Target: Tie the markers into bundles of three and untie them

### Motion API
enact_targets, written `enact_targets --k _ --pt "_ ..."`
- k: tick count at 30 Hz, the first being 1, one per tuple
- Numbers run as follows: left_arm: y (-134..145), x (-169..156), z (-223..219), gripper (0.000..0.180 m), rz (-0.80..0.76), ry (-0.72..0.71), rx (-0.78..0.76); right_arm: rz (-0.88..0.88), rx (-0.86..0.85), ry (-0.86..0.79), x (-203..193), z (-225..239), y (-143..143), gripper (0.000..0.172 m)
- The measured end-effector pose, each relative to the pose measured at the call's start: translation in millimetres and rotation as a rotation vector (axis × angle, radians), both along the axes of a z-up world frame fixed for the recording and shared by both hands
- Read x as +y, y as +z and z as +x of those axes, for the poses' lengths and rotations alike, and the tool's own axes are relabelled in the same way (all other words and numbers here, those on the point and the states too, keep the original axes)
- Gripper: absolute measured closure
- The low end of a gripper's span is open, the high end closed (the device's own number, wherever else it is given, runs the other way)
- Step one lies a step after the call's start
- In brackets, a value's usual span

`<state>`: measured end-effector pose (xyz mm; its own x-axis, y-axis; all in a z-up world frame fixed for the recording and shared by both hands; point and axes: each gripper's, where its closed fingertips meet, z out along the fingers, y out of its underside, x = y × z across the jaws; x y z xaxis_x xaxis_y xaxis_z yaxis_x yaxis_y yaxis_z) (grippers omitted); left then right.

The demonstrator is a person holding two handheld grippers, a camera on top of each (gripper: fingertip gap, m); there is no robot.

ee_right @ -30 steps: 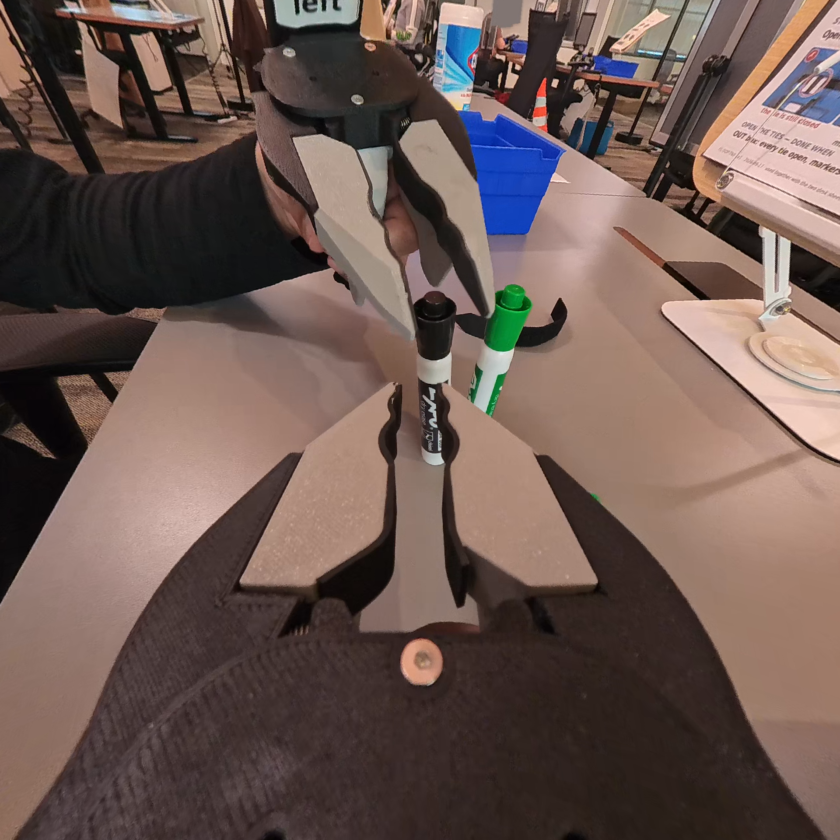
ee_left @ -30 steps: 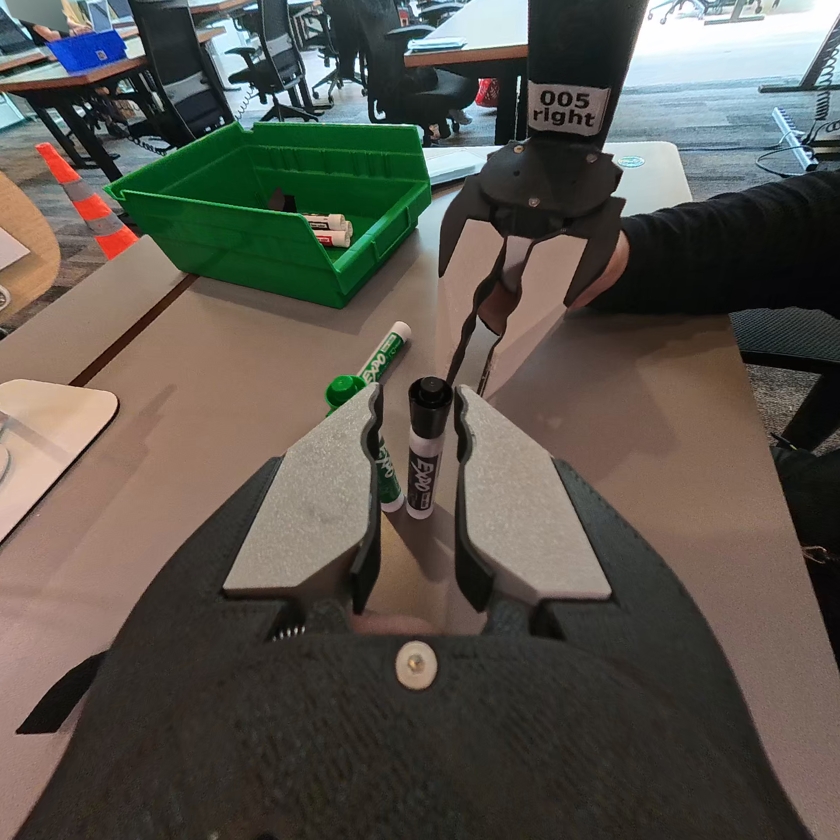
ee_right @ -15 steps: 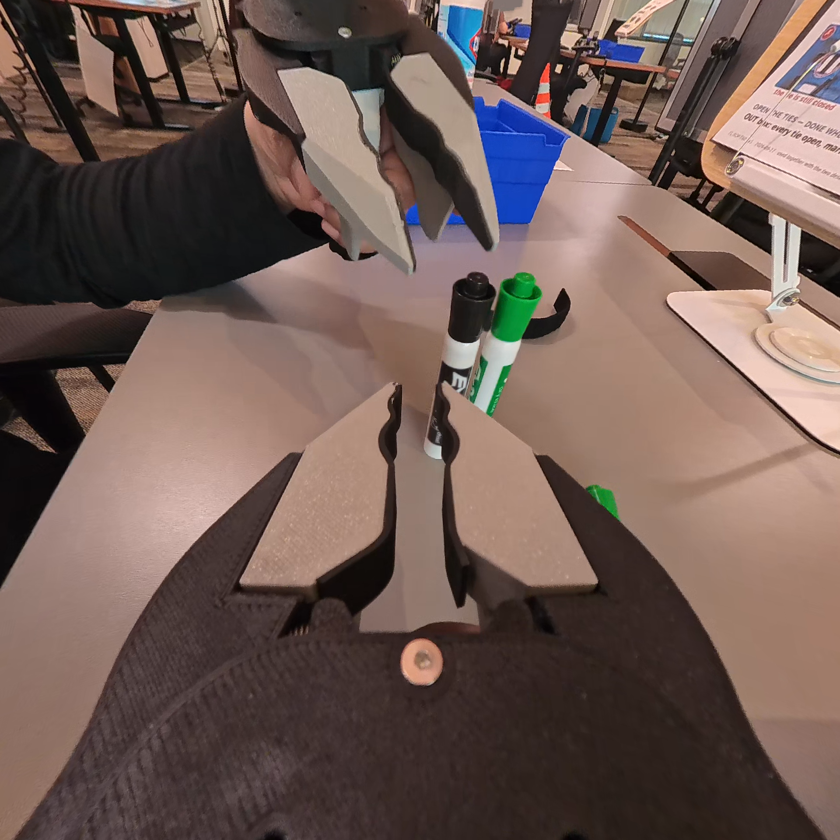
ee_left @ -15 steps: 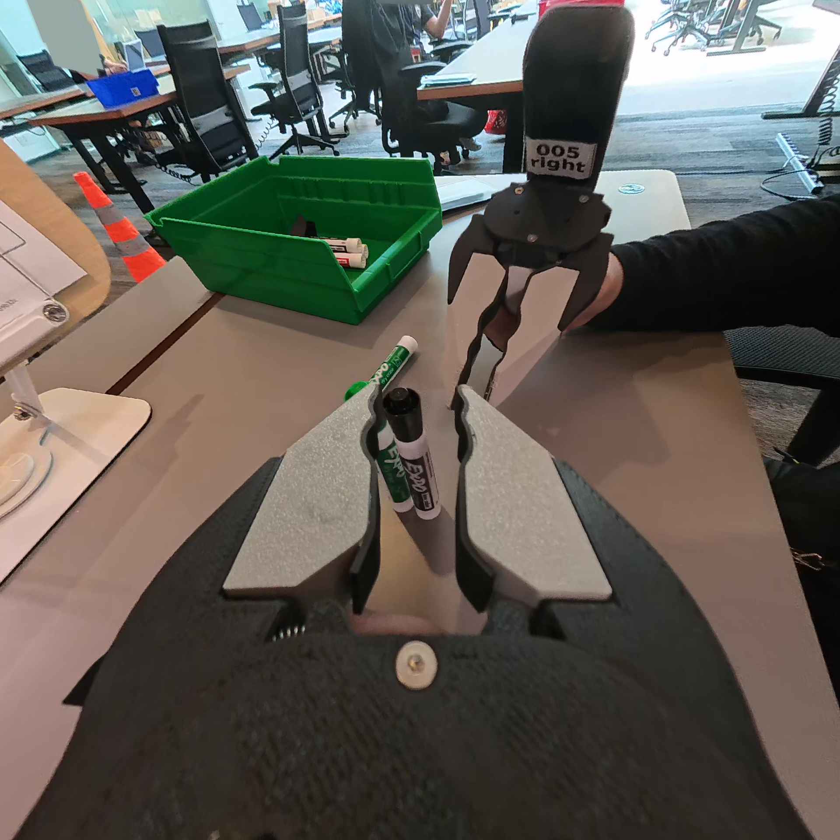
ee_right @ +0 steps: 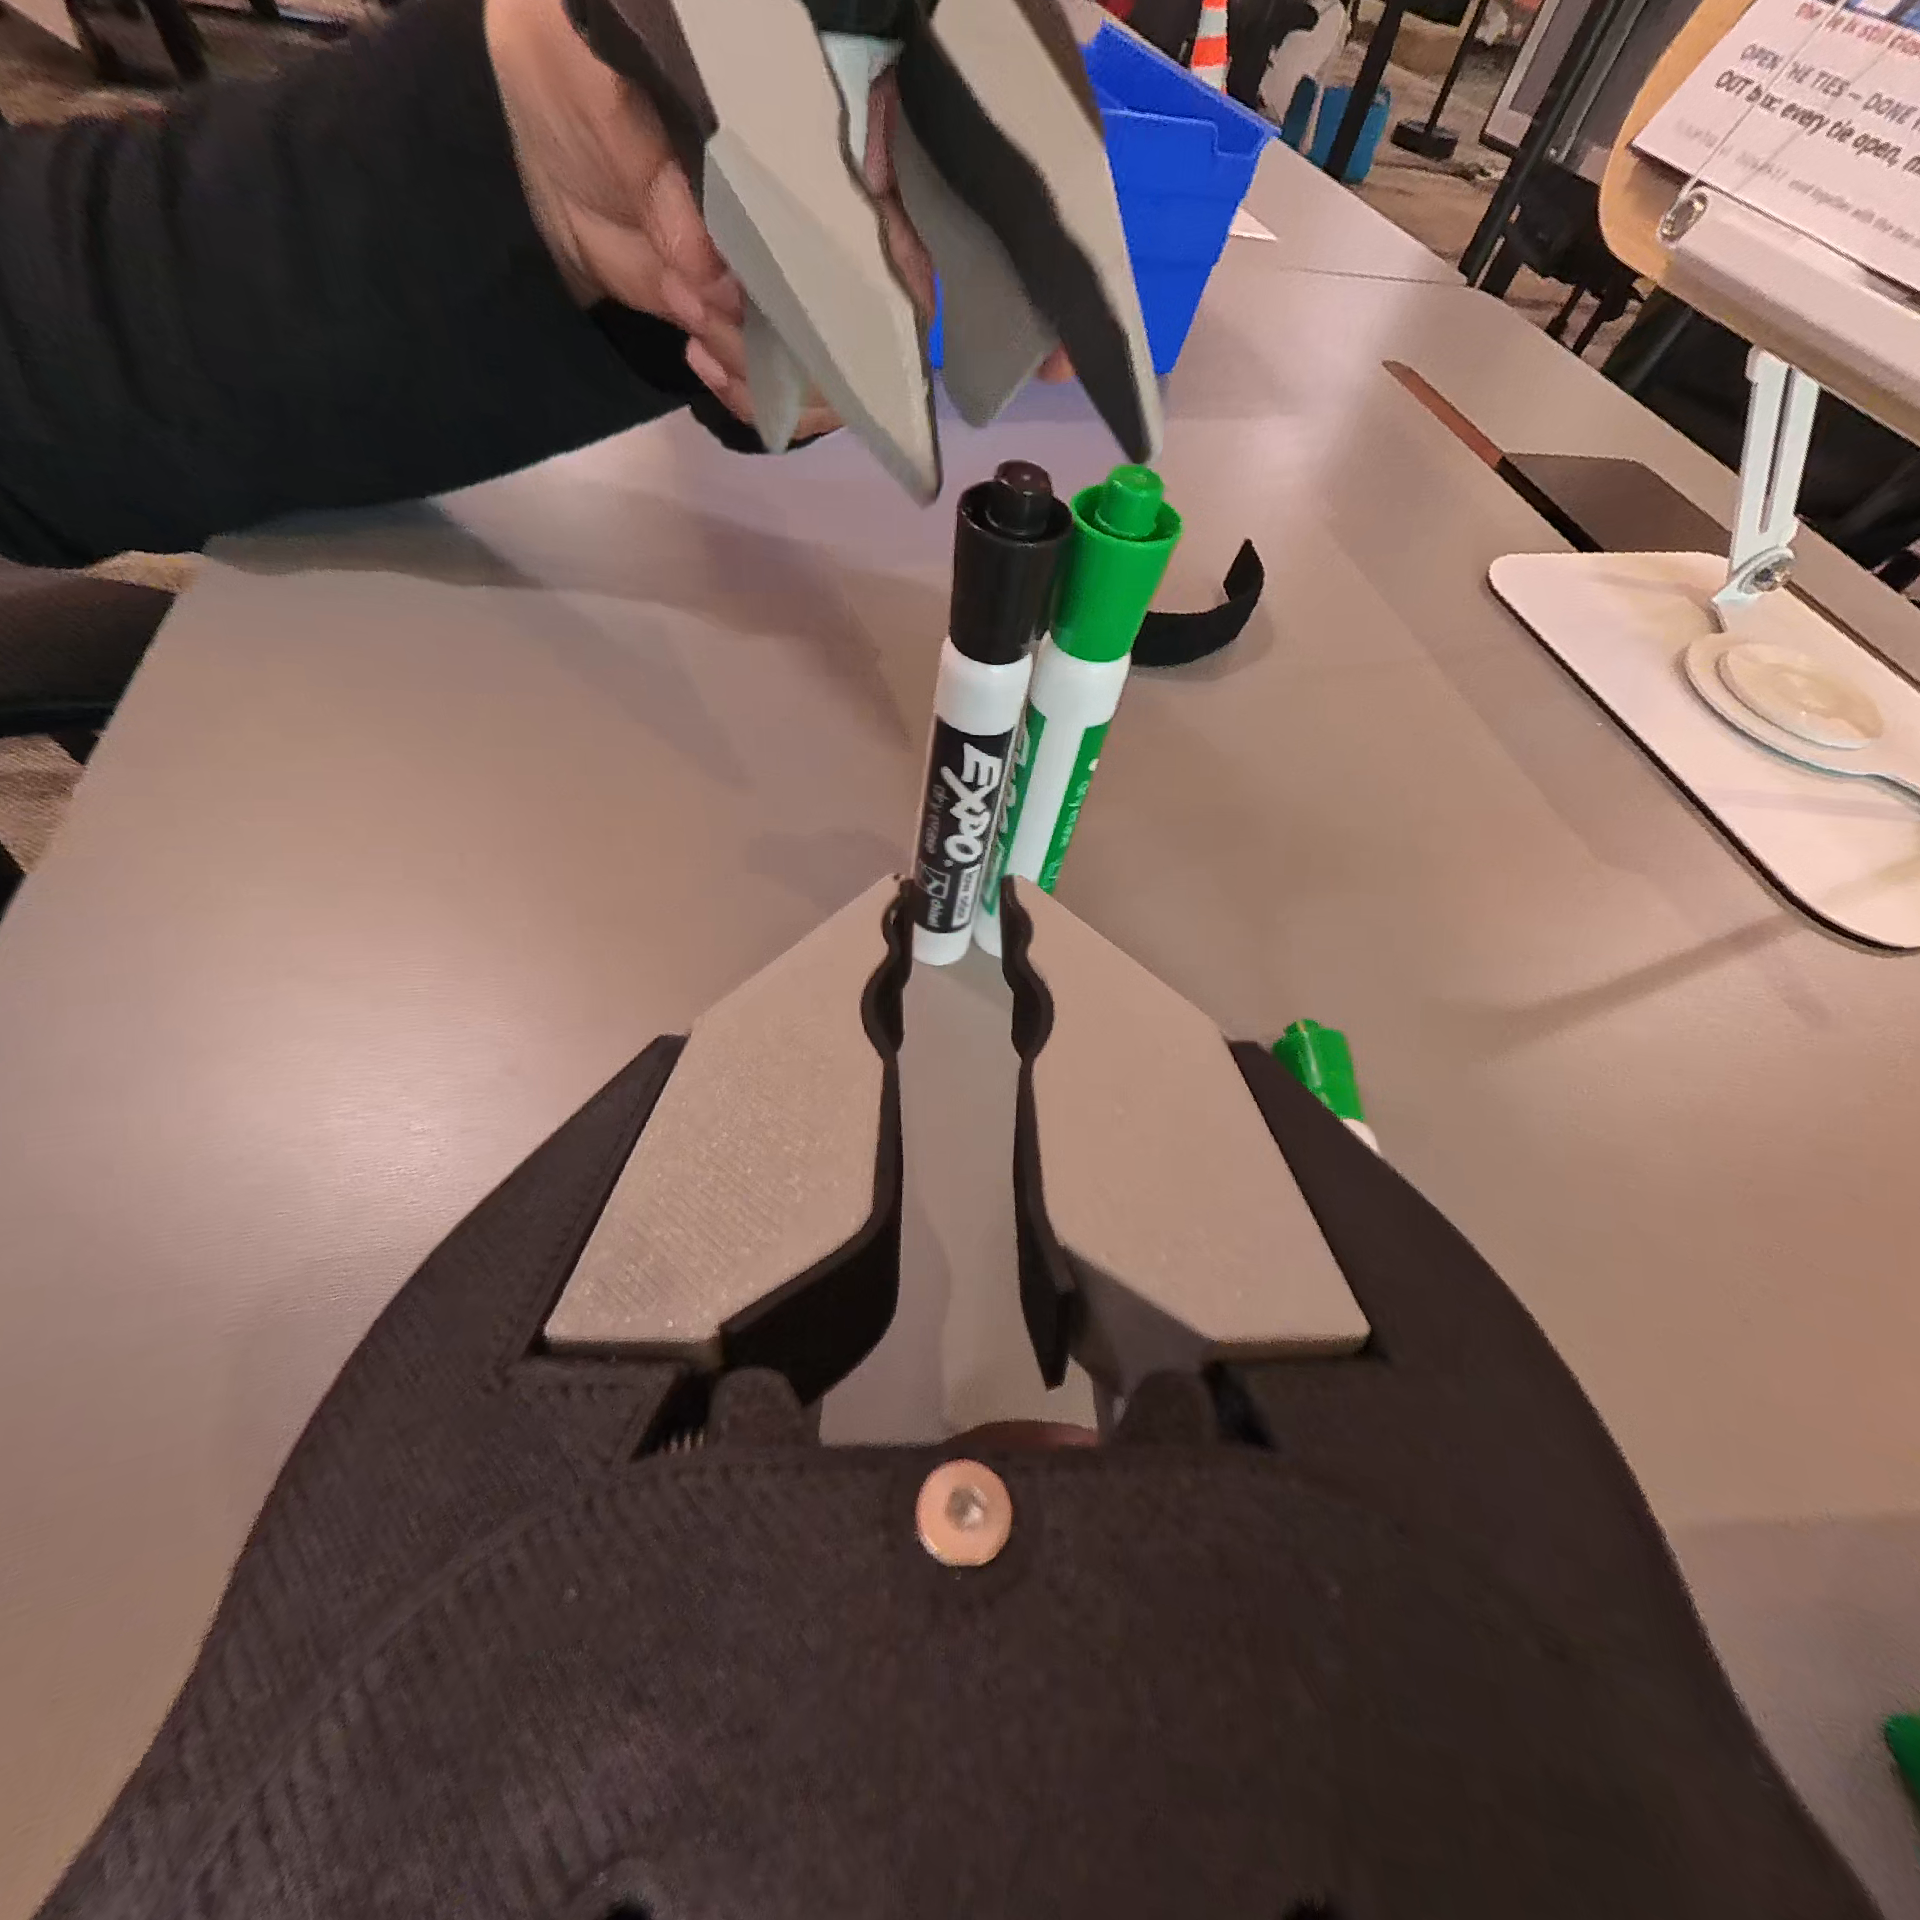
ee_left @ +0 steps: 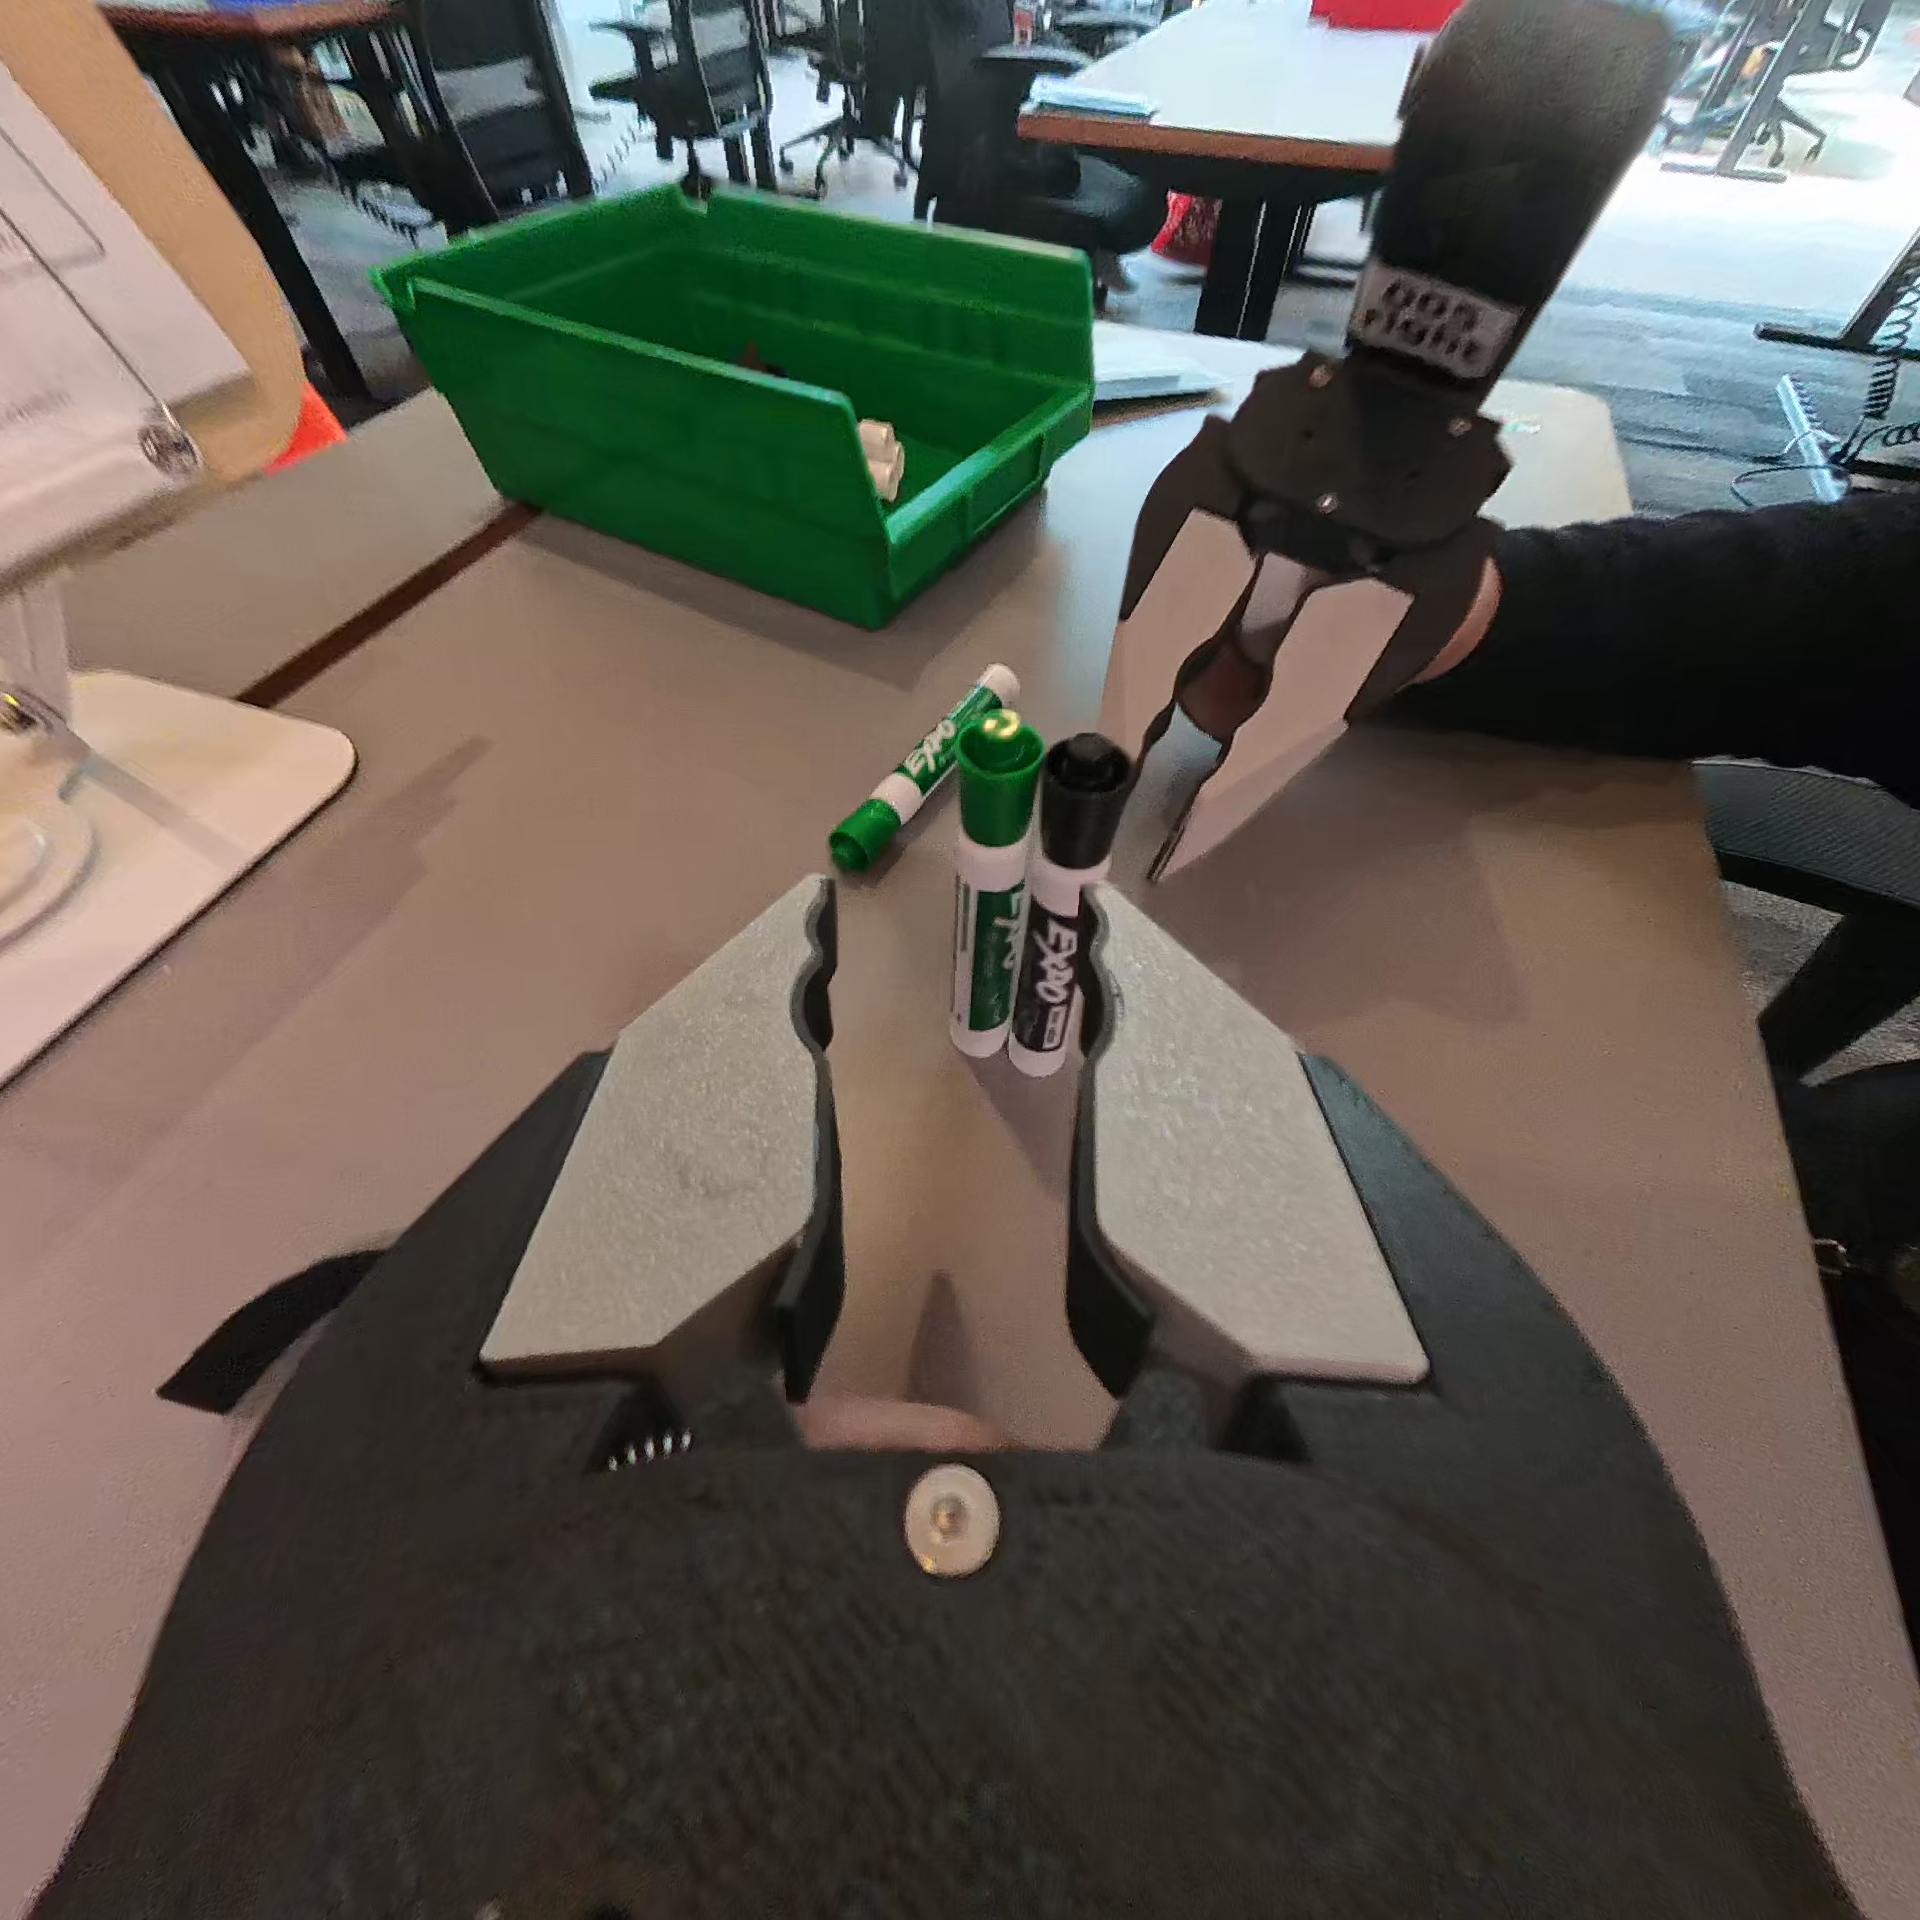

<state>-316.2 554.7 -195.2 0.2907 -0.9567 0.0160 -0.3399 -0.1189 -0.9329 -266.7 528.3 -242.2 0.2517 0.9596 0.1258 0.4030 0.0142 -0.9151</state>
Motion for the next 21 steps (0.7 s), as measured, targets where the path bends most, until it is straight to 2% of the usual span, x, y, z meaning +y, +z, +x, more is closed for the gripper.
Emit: enact_targets --k 7,16,21 --pt "-40 1 15 0.126 -0.024 -0.044 0.105 0.019 -0.031 -0.115 24 8 -9 0.162" --pt "-33 -9 30 0.127 0.048 -0.12 0.021 0.02 -0.045 -0.068 18 -1 -13 0.161" --pt "-35 -11 36 0.12 0.069 -0.151 -0.007 0.013 -0.005 -0.052 18 -6 -8 0.161"
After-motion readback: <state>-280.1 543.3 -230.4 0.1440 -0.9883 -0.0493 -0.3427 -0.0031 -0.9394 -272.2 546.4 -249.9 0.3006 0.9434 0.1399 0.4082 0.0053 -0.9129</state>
